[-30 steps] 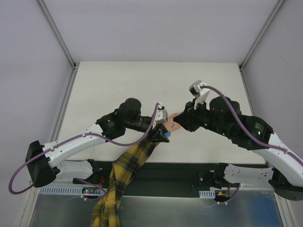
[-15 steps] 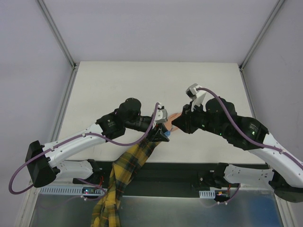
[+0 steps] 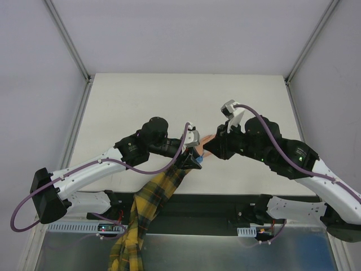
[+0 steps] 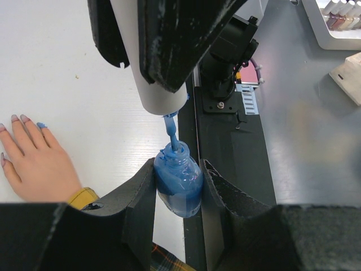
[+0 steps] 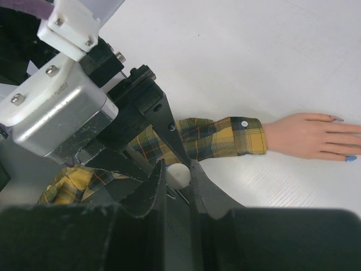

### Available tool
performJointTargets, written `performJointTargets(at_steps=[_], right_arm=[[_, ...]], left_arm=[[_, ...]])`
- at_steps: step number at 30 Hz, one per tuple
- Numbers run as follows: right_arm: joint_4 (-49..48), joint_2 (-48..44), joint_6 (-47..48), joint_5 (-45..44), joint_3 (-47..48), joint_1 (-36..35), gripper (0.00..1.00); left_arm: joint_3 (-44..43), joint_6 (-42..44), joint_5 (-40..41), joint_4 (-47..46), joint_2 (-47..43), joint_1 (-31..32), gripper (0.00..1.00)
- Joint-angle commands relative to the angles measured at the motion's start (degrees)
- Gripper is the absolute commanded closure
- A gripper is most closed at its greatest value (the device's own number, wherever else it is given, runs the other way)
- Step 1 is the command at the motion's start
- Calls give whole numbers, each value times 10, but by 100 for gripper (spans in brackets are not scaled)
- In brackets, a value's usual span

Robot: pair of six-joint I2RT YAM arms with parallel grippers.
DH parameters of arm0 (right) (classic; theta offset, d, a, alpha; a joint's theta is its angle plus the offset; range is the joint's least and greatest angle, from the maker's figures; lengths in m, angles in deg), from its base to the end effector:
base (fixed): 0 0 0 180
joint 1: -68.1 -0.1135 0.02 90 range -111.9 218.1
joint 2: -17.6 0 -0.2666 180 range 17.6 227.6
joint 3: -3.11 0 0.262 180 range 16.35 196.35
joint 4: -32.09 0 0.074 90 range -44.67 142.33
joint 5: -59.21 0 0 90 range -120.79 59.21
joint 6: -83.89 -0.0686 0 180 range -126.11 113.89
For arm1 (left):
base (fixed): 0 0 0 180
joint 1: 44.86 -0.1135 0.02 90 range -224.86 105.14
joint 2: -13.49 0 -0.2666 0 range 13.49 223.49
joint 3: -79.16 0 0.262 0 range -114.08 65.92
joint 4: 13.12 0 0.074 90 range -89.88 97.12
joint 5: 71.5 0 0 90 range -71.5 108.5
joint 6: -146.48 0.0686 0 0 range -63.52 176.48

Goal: Paint the nails

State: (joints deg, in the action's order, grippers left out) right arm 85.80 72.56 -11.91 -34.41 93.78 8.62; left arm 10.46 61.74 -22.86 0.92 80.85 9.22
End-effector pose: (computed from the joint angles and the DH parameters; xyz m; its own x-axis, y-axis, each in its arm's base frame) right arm 0.1130 0.1832 0.4407 -0.2399 -0.2084 -0.9482 -0.8091 0.5826 0.0767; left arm 0.1403 -0.2709 0.3381 -0.0380 0.1698 -0.9847 0.9937 -0.0977 -0.0552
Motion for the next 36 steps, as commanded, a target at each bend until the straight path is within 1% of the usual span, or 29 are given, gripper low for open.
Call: performJointTargets(at_steps=[1, 26, 36], right_arm=[[-19, -13, -9, 4, -4, 3, 100], [-31, -17, -20, 22, -26, 6, 99], [-40, -10, -19, 11, -36, 6, 100]], left_arm=[[-13, 12, 2, -11, -8, 8, 100], [-14, 12, 8, -11, -13, 9, 100], [-12, 12, 13, -11, -20, 8, 100]])
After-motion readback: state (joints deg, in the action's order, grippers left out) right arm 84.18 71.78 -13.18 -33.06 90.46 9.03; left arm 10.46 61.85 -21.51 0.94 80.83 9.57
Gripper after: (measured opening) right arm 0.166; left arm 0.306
